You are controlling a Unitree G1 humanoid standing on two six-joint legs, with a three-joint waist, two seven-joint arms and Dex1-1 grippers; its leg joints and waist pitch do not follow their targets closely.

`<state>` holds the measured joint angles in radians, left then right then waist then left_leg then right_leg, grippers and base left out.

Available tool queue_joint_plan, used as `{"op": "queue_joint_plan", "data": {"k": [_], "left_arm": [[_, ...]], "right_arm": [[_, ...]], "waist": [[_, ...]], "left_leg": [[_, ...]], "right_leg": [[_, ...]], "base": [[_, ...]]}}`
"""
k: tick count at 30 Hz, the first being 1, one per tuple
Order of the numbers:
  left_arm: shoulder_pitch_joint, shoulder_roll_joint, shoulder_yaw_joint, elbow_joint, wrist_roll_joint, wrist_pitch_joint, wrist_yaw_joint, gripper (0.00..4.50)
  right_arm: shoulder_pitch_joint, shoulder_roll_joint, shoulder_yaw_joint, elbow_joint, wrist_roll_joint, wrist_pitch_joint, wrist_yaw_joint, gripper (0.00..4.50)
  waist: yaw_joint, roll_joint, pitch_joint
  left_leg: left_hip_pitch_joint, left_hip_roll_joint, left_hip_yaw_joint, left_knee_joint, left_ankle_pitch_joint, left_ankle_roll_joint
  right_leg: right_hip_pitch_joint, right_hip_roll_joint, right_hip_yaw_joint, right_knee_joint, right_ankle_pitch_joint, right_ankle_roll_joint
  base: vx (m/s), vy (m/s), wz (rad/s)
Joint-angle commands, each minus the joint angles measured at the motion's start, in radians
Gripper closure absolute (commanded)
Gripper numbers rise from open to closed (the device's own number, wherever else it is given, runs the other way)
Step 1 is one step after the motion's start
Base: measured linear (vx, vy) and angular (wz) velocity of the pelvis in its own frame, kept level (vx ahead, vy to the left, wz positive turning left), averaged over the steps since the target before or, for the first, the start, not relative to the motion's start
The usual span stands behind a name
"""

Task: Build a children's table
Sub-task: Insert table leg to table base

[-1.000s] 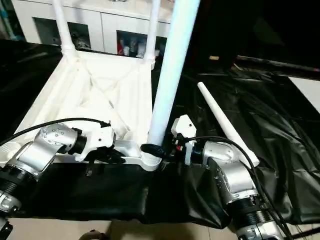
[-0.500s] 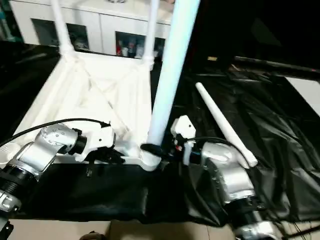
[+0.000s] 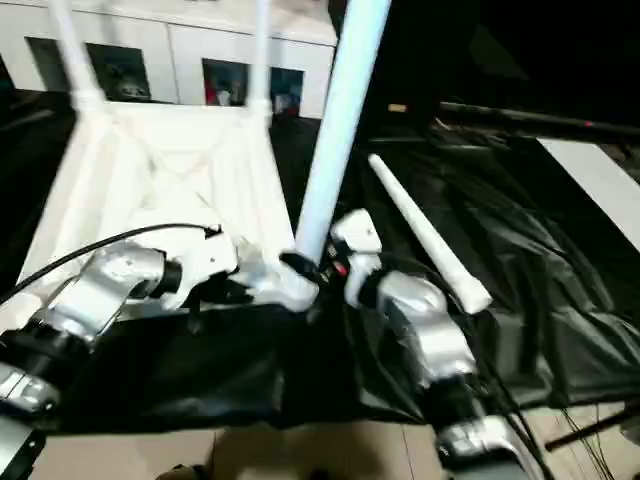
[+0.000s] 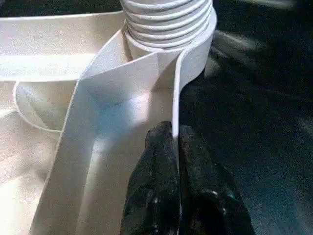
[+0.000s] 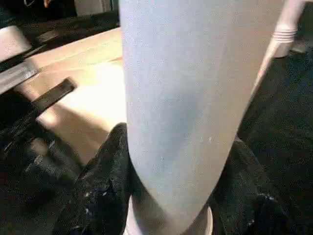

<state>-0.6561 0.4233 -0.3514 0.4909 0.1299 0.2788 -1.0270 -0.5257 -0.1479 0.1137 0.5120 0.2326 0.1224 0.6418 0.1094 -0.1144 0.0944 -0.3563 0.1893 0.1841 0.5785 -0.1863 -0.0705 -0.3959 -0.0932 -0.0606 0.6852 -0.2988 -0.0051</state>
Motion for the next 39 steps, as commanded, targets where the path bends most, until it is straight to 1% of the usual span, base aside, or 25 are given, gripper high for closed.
{"op": "queue_joint_plan", "data": {"k": [1,2,3,4,5,6,7,8,9,10,11,12,13,14,15,17,18,22,24,32,34,36,37,38,39], "left_arm": [[-0.014,-0.012,0.006,-0.043,0.007,0.045,0.025,4.5],[-0.014,-0.012,0.006,-0.043,0.007,0.045,0.025,4.5],[-0.012,-0.026,0.008,-0.053,0.015,0.083,0.055,4.5],[-0.012,-0.036,0.01,-0.056,0.018,0.103,0.074,4.5],[-0.011,-0.046,0.012,-0.062,0.022,0.129,0.094,4.5],[-0.01,-0.058,0.013,-0.066,0.027,0.154,0.116,4.5],[-0.01,-0.079,0.015,-0.071,0.036,0.197,0.152,4.5],[-0.01,-0.079,0.015,-0.071,0.036,0.197,0.152,4.5],[-0.009,-0.094,0.016,-0.077,0.042,0.227,0.177,4.5],[-0.009,-0.094,0.016,-0.077,0.042,0.227,0.177,4.5],[-0.011,-0.134,0.019,-0.077,0.053,0.276,0.232,4.5],[-0.013,-0.167,0.021,-0.077,0.053,0.306,0.267,4.5],[-0.013,-0.167,0.021,-0.077,0.053,0.306,0.267,4.5],[-0.013,-0.178,0.022,-0.078,0.052,0.316,0.277,4.5],[-0.014,-0.211,0.02,-0.086,0.049,0.344,0.306,4.5],[-0.014,-0.223,0.018,-0.091,0.047,0.356,0.317,4.5],[-0.014,-0.235,0.018,-0.093,0.046,0.364,0.327,4.5],[-0.018,-0.256,0.024,-0.09,0.052,0.382,0.358,4.5],[-0.027,-0.255,0.031,-0.077,0.056,0.383,0.375,4.5],[-0.027,-0.24,0.032,-0.077,0.052,0.368,0.377,4.5],[-0.034,-0.231,0.039,-0.066,0.048,0.341,0.373,4.5],[-0.039,-0.222,0.044,-0.061,0.044,0.326,0.367,4.5],[-0.041,-0.219,0.046,-0.061,0.043,0.322,0.364,4.5],[-0.042,-0.216,0.048,-0.059,0.042,0.317,0.362,4.5],[-0.045,-0.206,0.051,-0.054,0.041,0.301,0.358,4.5]], "right_arm": [[0.034,0.003,-0.006,0.176,-0.066,0.092,-0.115,2.65],[0.034,0.003,-0.006,0.176,-0.066,0.092,-0.115,2.65],[0.005,0.021,-0.018,0.217,-0.063,0.088,-0.153,2.65],[-0.011,0.03,-0.025,0.24,-0.063,0.084,-0.179,2.65],[-0.031,0.04,-0.035,0.269,-0.065,0.081,-0.208,2.65],[-0.053,0.05,-0.043,0.3,-0.067,0.074,-0.238,2.65],[-0.085,0.064,-0.056,0.346,-0.072,0.063,-0.29,2.65],[-0.085,0.064,-0.056,0.346,-0.072,0.063,-0.29,2.65],[-0.109,0.074,-0.064,0.382,-0.076,0.052,-0.325,2.65],[-0.109,0.074,-0.064,0.382,-0.076,0.052,-0.325,2.65],[-0.156,0.097,-0.086,0.446,-0.072,0.04,-0.403,2.65],[-0.184,0.115,-0.099,0.483,-0.071,0.033,-0.456,2.65],[-0.184,0.115,-0.099,0.483,-0.071,0.033,-0.456,2.66],[-0.193,0.123,-0.101,0.495,-0.075,0.032,-0.483,2.66],[-0.211,0.139,-0.107,0.519,-0.079,0.026,-0.521,2.66],[-0.219,0.144,-0.106,0.532,-0.081,0.021,-0.538,2.66],[-0.225,0.149,-0.1,0.541,-0.087,0.017,-0.549,2.66],[-0.247,0.173,-0.103,0.575,-0.092,-0.004,-0.566,2.66],[-0.262,0.186,-0.112,0.605,-0.087,-0.022,-0.568,2.66],[-0.291,0.195,-0.112,0.63,-0.093,-0.061,-0.533,2.66],[-0.302,0.193,-0.12,0.622,-0.085,-0.079,-0.499,2.1],[-0.307,0.186,-0.114,0.61,-0.09,-0.091,-0.483,1.9],[-0.309,0.184,-0.112,0.606,-0.092,-0.095,-0.478,1.9],[-0.31,0.181,-0.109,0.6,-0.094,-0.099,-0.467,1.79],[-0.311,0.172,-0.104,0.586,-0.097,-0.111,-0.441,1.79]], "waist": [[0.018,0.008,-0.047],[0.017,0.019,-0.051],[-0.015,0.054,-0.067],[-0.022,0.052,-0.066],[-0.029,0.054,-0.051],[-0.031,0.049,-0.05],[-0.029,0.044,-0.048],[-0.03,0.045,-0.045],[-0.029,0.041,-0.042],[-0.031,0.04,-0.043],[-0.031,0.034,-0.049],[-0.038,0.043,-0.051],[-0.041,0.049,-0.047],[-0.044,0.048,-0.049],[-0.055,0.048,-0.048],[-0.057,0.047,-0.048],[-0.059,0.048,-0.047],[-0.06,0.046,-0.05],[-0.057,0.045,-0.051],[-0.052,0.045,-0.056],[-0.051,0.048,-0.059],[-0.051,0.047,-0.062],[-0.045,0.05,-0.067],[-0.043,0.05,-0.068],[-0.047,0.042,-0.069]], "left_leg": [[-0.058,-0.013,-0.09,0.029,0.001,0.001],[-0.061,0.011,-0.085,-0.025,0.029,-0.034],[0.023,0.051,-0.073,-0.071,-0.02,-0.065],[0.03,0.052,-0.064,-0.075,-0.094,-0.057],[0.026,0.047,-0.048,-0.085,-0.316,-0.058],[0.027,0.043,-0.043,-0.083,-0.379,-0.059],[0.026,0.039,-0.042,-0.08,-0.42,-0.056],[0.026,0.041,-0.044,-0.082,-0.431,-0.059],[0.025,0.038,-0.049,-0.083,-0.437,-0.058],[0.025,0.037,-0.05,-0.085,-0.432,-0.058],[0.017,0.036,-0.053,-0.09,-0.4,-0.056],[0.016,0.043,-0.058,-0.101,-0.399,-0.069],[0.018,0.048,-0.06,-0.105,-0.419,-0.072],[0.019,0.048,-0.06,-0.106,-0.426,-0.074],[0.018,0.05,-0.062,-0.111,-0.456,-0.075],[0.018,0.048,-0.061,-0.11,-0.453,-0.073],[0.02,0.048,-0.058,-0.11,-0.449,-0.069],[0.016,0.048,-0.056,-0.11,-0.442,-0.067],[0.019,0.047,-0.052,-0.108,-0.428,-0.058],[0.016,0.049,-0.044,-0.109,-0.34,-0.051],[0.016,0.05,-0.041,-0.108,-0.326,-0.05],[0.016,0.051,-0.04,-0.107,-0.309,-0.049],[0.019,0.052,-0.034,-0.103,-0.277,-0.047],[0.022,0.053,-0.033,-0.102,-0.262,-0.048],[0.012,0.048,-0.027,-0.099,-0.232,-0.033]], "right_leg": [[0.078,-0.164,0.101,-0.194,-0.751,-0.063],[0.084,-0.13,0.07,-0.16,-0.571,-0.086],[0.022,-0.038,0.028,-0.101,0.004,-0.169],[0.022,-0.039,0.027,-0.111,0.039,-0.207],[0.019,-0.05,0.031,-0.136,-0.123,-0.24],[0.017,-0.055,0.032,-0.148,-0.225,-0.232],[0.016,-0.065,0.032,-0.168,-0.401,-0.183],[0.013,-0.07,0.031,-0.177,-0.478,-0.156],[0.014,-0.075,0.022,-0.198,-0.607,-0.09],[0.016,-0.078,0.018,-0.206,-0.639,-0.066],[0.03,-0.079,0.01,-0.214,-0.649,-0.033],[0.036,-0.075,-0.003,-0.214,-0.58,-0.039],[0.034,-0.073,-0.006,-0.214,-0.556,-0.048],[0.037,-0.072,-0.01,-0.215,-0.529,-0.052],[0.037,-0.071,-0.013,-0.214,-0.481,-0.066],[0.036,-0.072,-0.009,-0.212,-0.46,-0.073],[0.029,-0.073,-0.004,-0.211,-0.449,-0.081],[0.03,-0.073,0.001,-0.205,-0.421,-0.087],[0.026,-0.074,0.005,-0.206,-0.415,-0.09],[0.033,-0.07,0.011,-0.192,-0.322,-0.118],[0.035,-0.068,0.012,-0.187,-0.284,-0.132],[0.036,-0.066,0.014,-0.182,-0.26,-0.144],[0.035,-0.068,0.017,-0.179,-0.197,-0.164],[0.034,-0.066,0.017,-0.175,-0.161,-0.174],[0.041,-0.058,0.018,-0.165,-0.123,-0.189]], "base": [[0.087,-0.078,-0.39],[0.056,-0.004,-0.25],[0.056,-0.004,-0.25],[-0.04,-0.045,0.22],[-0.037,-0.053,0.2],[-0.037,-0.053,0.2],[0.0,0.0,0.0],[0.0,0.0,0.0],[0.0,0.0,0.0],[0.0,0.0,0.0],[0.0,0.0,0.0],[0.0,0.0,0.0],[0.0,0.0,0.0],[-0.023,0.052,-0.1],[-0.023,0.052,-0.1],[-0.002,0.026,-0.04],[0.0,0.0,0.0],[0.0,0.0,0.0],[0.0,0.0,0.0],[0.0,0.0,0.0],[0.0,0.0,0.0],[0.0,0.0,0.0],[0.0,0.0,0.0],[0.0,0.0,0.0],[0.0,0.0,0.0]]}}
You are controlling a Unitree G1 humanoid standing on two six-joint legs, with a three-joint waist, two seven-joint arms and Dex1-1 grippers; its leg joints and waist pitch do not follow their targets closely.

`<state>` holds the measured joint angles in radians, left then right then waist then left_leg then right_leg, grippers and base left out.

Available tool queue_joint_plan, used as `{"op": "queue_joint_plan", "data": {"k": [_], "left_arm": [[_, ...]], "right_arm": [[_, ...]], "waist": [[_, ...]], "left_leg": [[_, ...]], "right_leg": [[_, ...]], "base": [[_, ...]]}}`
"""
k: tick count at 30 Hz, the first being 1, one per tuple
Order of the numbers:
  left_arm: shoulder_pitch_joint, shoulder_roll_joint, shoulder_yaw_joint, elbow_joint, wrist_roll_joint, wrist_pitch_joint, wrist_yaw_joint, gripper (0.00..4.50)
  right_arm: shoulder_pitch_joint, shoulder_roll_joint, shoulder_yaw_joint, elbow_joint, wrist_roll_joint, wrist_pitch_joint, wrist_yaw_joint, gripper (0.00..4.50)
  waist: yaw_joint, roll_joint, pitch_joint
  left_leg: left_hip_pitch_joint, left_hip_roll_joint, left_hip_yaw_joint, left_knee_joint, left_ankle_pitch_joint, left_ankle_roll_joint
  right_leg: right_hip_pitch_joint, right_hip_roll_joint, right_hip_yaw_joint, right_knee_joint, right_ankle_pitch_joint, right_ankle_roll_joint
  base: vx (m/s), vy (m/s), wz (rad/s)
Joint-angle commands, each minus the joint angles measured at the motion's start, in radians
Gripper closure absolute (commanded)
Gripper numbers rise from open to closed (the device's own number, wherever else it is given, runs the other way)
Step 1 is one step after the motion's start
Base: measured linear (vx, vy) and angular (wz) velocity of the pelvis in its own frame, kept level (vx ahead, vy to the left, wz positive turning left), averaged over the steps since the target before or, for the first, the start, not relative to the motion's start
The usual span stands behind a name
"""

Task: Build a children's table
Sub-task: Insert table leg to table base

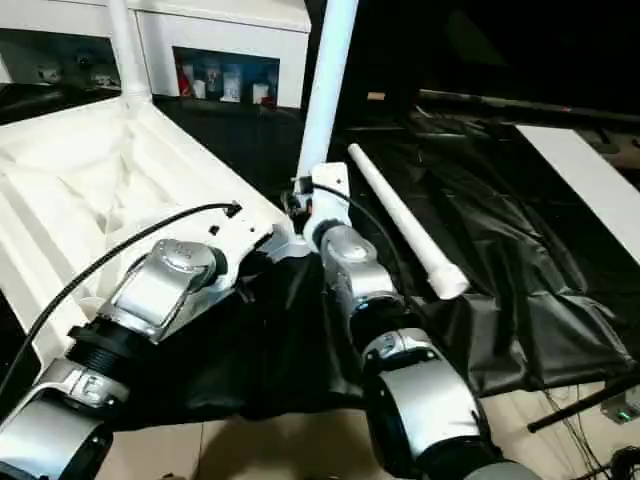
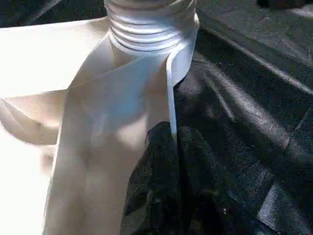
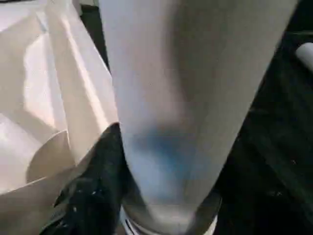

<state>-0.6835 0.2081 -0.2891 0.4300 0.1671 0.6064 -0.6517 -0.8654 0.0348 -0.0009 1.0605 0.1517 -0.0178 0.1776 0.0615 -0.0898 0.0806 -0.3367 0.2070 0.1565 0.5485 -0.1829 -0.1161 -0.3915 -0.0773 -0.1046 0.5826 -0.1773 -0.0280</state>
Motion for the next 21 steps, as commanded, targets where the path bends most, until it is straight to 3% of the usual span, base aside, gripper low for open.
{"op": "queue_joint_plan", "data": {"k": [1,2,4,6,12,16,18,21], "left_arm": [[-0.018,0.011,-0.01,0.007,0.004,-0.03,-0.019,4.5],[-0.02,0.018,-0.009,0.009,0.003,-0.042,-0.024,4.5],[-0.02,0.029,-0.006,0.01,0.002,-0.054,-0.033,4.5],[-0.02,0.037,-0.007,0.011,0.001,-0.063,-0.038,4.5],[-0.004,0.093,-0.035,-0.001,-0.023,-0.193,-0.147,4.5],[0.018,0.13,-0.042,-0.024,-0.062,-0.276,-0.249,4.5],[0.046,0.167,-0.049,-0.053,-0.11,-0.371,-0.371,4.5],[0.053,0.176,-0.042,-0.05,-0.126,-0.402,-0.402,4.5]], "right_arm": [[0.029,-0.012,0.01,0.034,-0.016,0.027,0.027,1.58],[0.029,-0.019,0.008,0.019,-0.012,0.02,0.053,1.58],[0.034,-0.03,0.01,-0.007,-0.011,0.012,0.089,1.49],[0.038,-0.037,0.013,-0.023,-0.014,0.007,0.112,1.19],[0.128,-0.108,0.057,-0.234,0.016,0.027,0.33,0.83],[0.199,-0.176,0.092,-0.367,0.016,0.04,0.433,0.63],[0.271,-0.243,0.119,-0.488,0.03,0.057,0.534,0.63],[0.312,-0.274,0.128,-0.558,0.048,0.087,0.595,0.63]], "waist": [[0.004,0.019,-0.059],[0.007,0.02,-0.062],[0.008,0.024,-0.069],[0.01,0.024,-0.073],[0.017,0.021,-0.073],[0.03,0.018,-0.076],[0.033,0.018,-0.075],[0.042,0.021,-0.075]], "left_leg": [[-0.008,0.029,0.003,-0.066,-0.219,0.018],[-0.007,0.028,0.006,-0.062,-0.197,0.024],[-0.017,0.029,0.01,-0.053,-0.073,0.054],[-0.018,0.026,0.015,-0.048,-0.045,0.074],[-0.018,0.025,0.018,-0.043,-0.04,0.118],[-0.016,0.028,0.018,-0.041,-0.033,0.116],[-0.013,0.028,0.019,-0.04,-0.044,0.109],[-0.008,0.031,0.021,-0.042,-0.071,0.098]], "right_leg": [[0.038,-0.076,0.065,-0.061,-0.237,-0.167],[0.036,-0.076,0.069,-0.058,-0.216,-0.173],[0.043,-0.07,0.069,-0.033,-0.047,-0.208],[0.047,-0.068,0.07,-0.024,0.037,-0.238],[0.05,-0.065,0.07,-0.024,0.064,-0.252],[0.051,-0.067,0.072,-0.021,0.053,-0.245],[0.048,-0.067,0.073,-0.022,0.034,-0.243],[0.043,-0.065,0.073,-0.023,0.006,-0.237]], "base": [[0.0,0.0,0.0],[0.0,0.0,0.0],[0.0,0.0,0.0],[0.0,0.0,0.0],[0.0,0.0,0.0],[0.0,0.0,0.0],[0.0,0.0,0.0],[0.0,0.0,0.0]]}}
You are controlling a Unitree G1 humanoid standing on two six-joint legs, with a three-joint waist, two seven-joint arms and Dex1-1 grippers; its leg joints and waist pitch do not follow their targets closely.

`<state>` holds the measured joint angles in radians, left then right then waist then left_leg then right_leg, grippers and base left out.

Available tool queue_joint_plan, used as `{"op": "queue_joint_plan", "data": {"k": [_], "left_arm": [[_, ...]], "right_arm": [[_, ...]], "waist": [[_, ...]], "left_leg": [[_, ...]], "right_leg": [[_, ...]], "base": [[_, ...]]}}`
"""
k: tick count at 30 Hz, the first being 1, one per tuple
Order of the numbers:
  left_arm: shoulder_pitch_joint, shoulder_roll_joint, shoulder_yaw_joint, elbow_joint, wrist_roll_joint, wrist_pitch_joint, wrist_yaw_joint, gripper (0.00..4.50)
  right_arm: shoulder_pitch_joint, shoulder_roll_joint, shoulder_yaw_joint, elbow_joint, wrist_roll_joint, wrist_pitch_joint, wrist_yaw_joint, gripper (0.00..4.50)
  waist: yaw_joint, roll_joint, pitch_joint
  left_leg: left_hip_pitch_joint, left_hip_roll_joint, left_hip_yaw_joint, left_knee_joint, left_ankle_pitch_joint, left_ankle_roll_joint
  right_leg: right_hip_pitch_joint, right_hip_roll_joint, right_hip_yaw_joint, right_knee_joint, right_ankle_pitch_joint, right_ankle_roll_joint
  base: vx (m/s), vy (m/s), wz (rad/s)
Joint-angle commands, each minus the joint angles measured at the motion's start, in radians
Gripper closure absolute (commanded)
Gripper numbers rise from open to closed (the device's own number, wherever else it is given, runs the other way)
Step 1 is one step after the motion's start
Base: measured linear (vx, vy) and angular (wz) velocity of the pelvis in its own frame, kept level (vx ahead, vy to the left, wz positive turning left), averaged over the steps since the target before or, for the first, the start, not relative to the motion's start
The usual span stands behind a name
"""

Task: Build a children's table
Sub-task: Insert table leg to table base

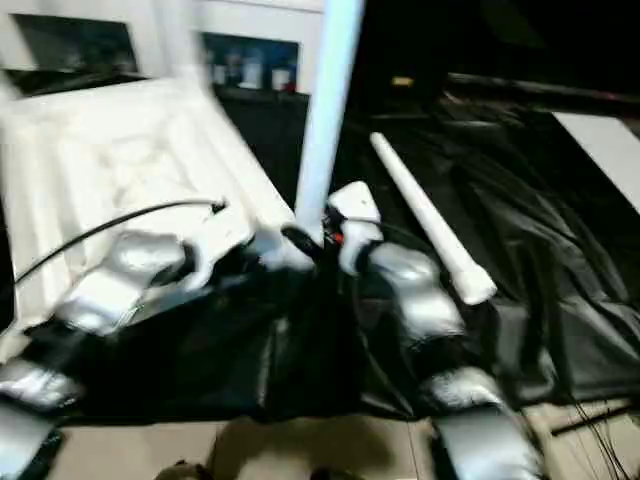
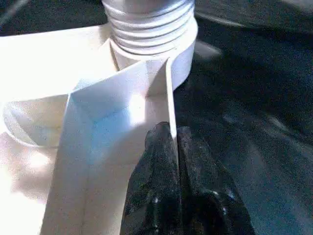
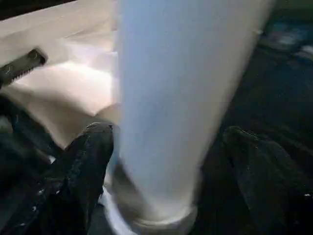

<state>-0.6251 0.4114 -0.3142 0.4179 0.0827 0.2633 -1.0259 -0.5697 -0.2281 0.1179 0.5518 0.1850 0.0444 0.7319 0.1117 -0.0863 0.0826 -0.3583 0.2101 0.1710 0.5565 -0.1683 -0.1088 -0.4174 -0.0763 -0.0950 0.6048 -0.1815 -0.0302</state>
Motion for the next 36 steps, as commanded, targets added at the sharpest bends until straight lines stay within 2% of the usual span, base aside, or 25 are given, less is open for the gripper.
{"op": "queue_joint_plan", "data": {"k": [1,2,3,7,12,21,29,36], "left_arm": [[-0.001,-0.022,-0.013,-0.033,-0.052,-0.071,-0.046,4.5],[0.002,-0.019,-0.01,-0.029,-0.058,-0.081,-0.058,4.5],[0.008,-0.019,-0.004,-0.029,-0.075,-0.094,-0.077,4.5],[0.022,-0.018,0.008,-0.034,-0.108,-0.109,-0.112,4.5],[0.029,-0.005,0.006,-0.023,-0.098,-0.136,-0.135,4.5],[0.031,0.005,0.0,-0.026,-0.096,-0.144,-0.167,4.5],[0.032,0.01,-0.002,-0.02,-0.093,-0.156,-0.187,4.5],[0.028,0.011,-0.003,-0.011,-0.089,-0.158,-0.194,4.5]], "right_arm": [[0.045,-0.033,0.017,-0.091,0.025,0.041,0.08,0.63],[0.063,-0.047,0.021,-0.118,0.031,0.052,0.105,0.63],[0.086,-0.064,0.03,-0.148,0.031,0.057,0.131,0.63],[0.124,-0.094,0.053,-0.196,0.027,0.058,0.176,0.63],[0.144,-0.109,0.067,-0.206,0.005,0.055,0.176,0.63],[0.146,-0.113,0.066,-0.193,-0.003,0.066,0.189,0.63],[0.14,-0.096,0.054,-0.145,0.002,0.068,0.179,1.45],[0.138,-0.079,0.056,-0.111,-0.001,0.057,0.18,1.78]], "waist": [[-0.003,0.017,-0.075],[0.001,0.016,-0.074],[0.002,0.014,-0.075],[0.001,0.01,-0.073],[0.003,0.009,-0.074],[0.002,0.007,-0.077],[0.003,0.01,-0.076],[0.003,0.01,-0.075]], "left_leg": [[0.014,0.028,0.007,-0.05,-0.108,0.086],[0.014,0.029,0.007,-0.05,-0.126,0.081],[0.009,0.029,0.005,-0.051,-0.13,0.074],[0.004,0.025,0.003,-0.05,-0.147,0.058],[0.005,0.024,0.003,-0.048,-0.143,0.053],[0.003,0.023,0.003,-0.043,-0.101,0.07],[0.004,0.024,0.003,-0.042,-0.111,0.069],[0.003,0.023,0.002,-0.042,-0.116,0.064]], "right_leg": [[0.069,-0.065,0.064,-0.048,-0.015,-0.231],[0.068,-0.066,0.065,-0.05,-0.032,-0.223],[0.071,-0.068,0.065,-0.049,-0.044,-0.217],[0.071,-0.07,0.065,-0.054,-0.113,-0.194],[0.067,-0.069,0.065,-0.057,-0.149,-0.177],[0.07,-0.066,0.063,-0.045,-0.072,-0.197],[0.069,-0.067,0.063,-0.045,-0.077,-0.205],[0.071,-0.067,0.063,-0.045,-0.086,-0.202]], "base": [[0.0,0.0,0.0],[0.0,0.0,0.0],[0.0,0.0,0.0],[0.0,0.0,0.0],[0.0,0.0,0.0],[0.0,0.0,0.0],[0.0,0.0,0.0],[0.0,0.0,0.0]]}}
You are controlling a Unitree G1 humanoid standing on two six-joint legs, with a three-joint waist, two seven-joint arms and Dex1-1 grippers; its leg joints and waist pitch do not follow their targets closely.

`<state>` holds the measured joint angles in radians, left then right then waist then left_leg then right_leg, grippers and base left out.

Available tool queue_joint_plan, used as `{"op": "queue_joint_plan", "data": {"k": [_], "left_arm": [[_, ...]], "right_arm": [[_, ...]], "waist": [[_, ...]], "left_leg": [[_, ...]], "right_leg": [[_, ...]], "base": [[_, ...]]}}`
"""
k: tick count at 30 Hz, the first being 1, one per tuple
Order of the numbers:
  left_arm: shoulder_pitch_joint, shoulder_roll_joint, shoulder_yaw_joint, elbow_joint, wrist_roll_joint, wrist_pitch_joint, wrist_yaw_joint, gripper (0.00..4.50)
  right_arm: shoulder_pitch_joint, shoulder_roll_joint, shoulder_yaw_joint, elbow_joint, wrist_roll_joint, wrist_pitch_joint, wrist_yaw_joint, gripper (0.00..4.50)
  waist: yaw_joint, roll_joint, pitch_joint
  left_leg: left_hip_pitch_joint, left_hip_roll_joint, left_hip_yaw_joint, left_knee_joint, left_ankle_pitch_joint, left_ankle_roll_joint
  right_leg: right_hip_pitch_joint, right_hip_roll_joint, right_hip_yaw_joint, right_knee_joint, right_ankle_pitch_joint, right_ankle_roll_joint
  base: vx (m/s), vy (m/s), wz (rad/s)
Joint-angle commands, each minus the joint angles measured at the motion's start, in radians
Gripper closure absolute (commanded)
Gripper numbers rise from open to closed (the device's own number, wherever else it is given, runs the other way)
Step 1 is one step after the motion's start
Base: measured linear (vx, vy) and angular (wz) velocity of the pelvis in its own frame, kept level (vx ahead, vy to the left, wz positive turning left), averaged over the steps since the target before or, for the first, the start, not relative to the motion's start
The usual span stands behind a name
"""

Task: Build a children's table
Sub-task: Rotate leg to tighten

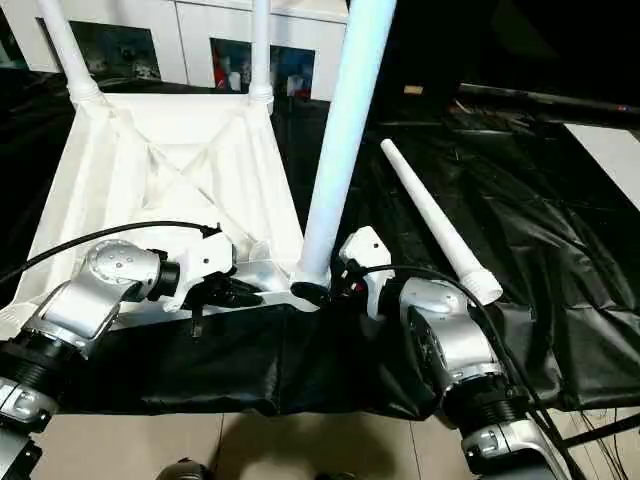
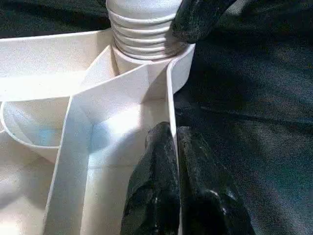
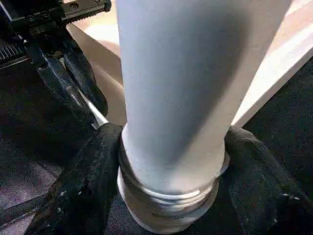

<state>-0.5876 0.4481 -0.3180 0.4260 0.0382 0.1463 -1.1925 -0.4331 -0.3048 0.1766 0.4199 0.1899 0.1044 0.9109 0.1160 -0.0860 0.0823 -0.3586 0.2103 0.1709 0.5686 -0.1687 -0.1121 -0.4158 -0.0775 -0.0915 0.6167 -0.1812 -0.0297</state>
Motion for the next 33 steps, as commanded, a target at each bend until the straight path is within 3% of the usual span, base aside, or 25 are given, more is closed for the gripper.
{"op": "queue_joint_plan", "data": {"k": [1,6,11,14,15,17,21,24,29,30,33], "left_arm": [[-0.01,-0.026,0.001,-0.02,-0.045,-0.041,-0.027,4.5],[-0.012,-0.025,0.002,-0.014,-0.043,-0.044,-0.031,4.5],[-0.008,-0.043,0.012,0.002,-0.039,-0.037,0.008,4.5],[-0.026,-0.084,0.016,0.056,0.001,-0.003,0.117,4.5],[-0.037,-0.122,0.02,0.089,0.015,0.03,0.184,4.5],[-0.041,-0.136,0.02,0.098,0.021,0.045,0.207,4.5],[-0.06,-0.212,0.014,0.144,0.067,0.12,0.355,4.5],[-0.091,-0.297,0.04,0.205,0.084,0.192,0.504,4.5],[-0.115,-0.332,0.048,0.249,0.094,0.201,0.561,4.5],[-0.116,-0.332,0.05,0.252,0.095,0.198,0.562,4.5],[-0.115,-0.316,0.049,0.247,0.098,0.192,0.544,4.5]], "right_arm": [[0.002,-0.002,-0.003,0.021,-0.006,-0.003,0.001,1.78],[-0.001,0.002,-0.006,0.033,-0.003,-0.008,0.003,1.81],[0.002,0.04,-0.047,0.061,0.011,0.004,-0.069,1.81],[-0.013,0.088,-0.084,0.136,-0.009,0.007,-0.216,1.81],[-0.027,0.121,-0.104,0.191,-0.023,0.0,-0.311,1.81],[-0.033,0.133,-0.111,0.211,-0.028,-0.004,-0.345,1.82],[-0.1,0.202,-0.159,0.337,-0.046,-0.007,-0.571,1.82],[-0.167,0.273,-0.183,0.427,-0.047,-0.01,-0.708,1.82],[-0.196,0.314,-0.152,0.457,-0.067,-0.054,-0.684,1.82],[-0.192,0.323,-0.157,0.449,-0.048,-0.065,-0.646,1.26],[-0.189,0.321,-0.176,0.438,-0.018,-0.072,-0.599,1.12]], "waist": [[-0.002,0.01,-0.075],[-0.002,0.009,-0.075],[-0.005,0.009,-0.073],[-0.008,0.009,-0.067],[-0.01,0.007,-0.064],[-0.011,0.009,-0.063],[-0.021,0.015,-0.067],[-0.03,0.013,-0.069],[-0.025,0.008,-0.075],[-0.025,0.008,-0.076],[-0.025,0.009,-0.074]], "left_leg": [[0.004,0.022,0.002,-0.054,-0.117,0.067],[0.004,0.022,0.002,-0.054,-0.117,0.067],[0.002,0.022,0.001,-0.055,-0.121,0.064],[0.006,0.022,0.001,-0.059,-0.171,0.038],[0.009,0.022,0.0,-0.062,-0.203,0.019],[0.013,0.022,-0.002,-0.063,-0.229,0.012],[0.013,0.022,-0.004,-0.064,-0.22,0.0],[0.011,0.019,-0.003,-0.062,-0.209,0.001],[0.005,0.015,0.0,-0.058,-0.171,0.042],[0.004,0.015,0.0,-0.057,-0.165,0.051],[0.004,0.015,0.0,-0.059,-0.179,0.063]], "right_leg": [[0.069,-0.066,0.059,-0.057,-0.089,-0.202],[0.07,-0.066,0.059,-0.056,-0.086,-0.204],[0.069,-0.066,0.059,-0.058,-0.101,-0.203],[0.064,-0.069,0.058,-0.072,-0.215,-0.178],[0.063,-0.072,0.059,-0.08,-0.299,-0.154],[0.059,-0.073,0.058,-0.087,-0.355,-0.141],[0.059,-0.071,0.059,-0.084,-0.333,-0.14],[0.059,-0.067,0.059,-0.08,-0.29,-0.145],[0.065,-0.066,0.06,-0.077,-0.215,-0.144],[0.067,-0.065,0.059,-0.075,-0.201,-0.144],[0.066,-0.066,0.058,-0.08,-0.226,-0.141]], "base": [[0.0,0.0,0.0],[0.0,0.0,0.0],[0.0,0.0,0.0],[0.0,0.0,0.0],[0.0,0.0,0.0],[0.0,0.0,0.0],[0.0,0.0,0.0],[0.0,0.0,0.0],[0.0,0.0,0.0],[0.0,0.0,0.0],[0.0,0.0,0.0]]}}
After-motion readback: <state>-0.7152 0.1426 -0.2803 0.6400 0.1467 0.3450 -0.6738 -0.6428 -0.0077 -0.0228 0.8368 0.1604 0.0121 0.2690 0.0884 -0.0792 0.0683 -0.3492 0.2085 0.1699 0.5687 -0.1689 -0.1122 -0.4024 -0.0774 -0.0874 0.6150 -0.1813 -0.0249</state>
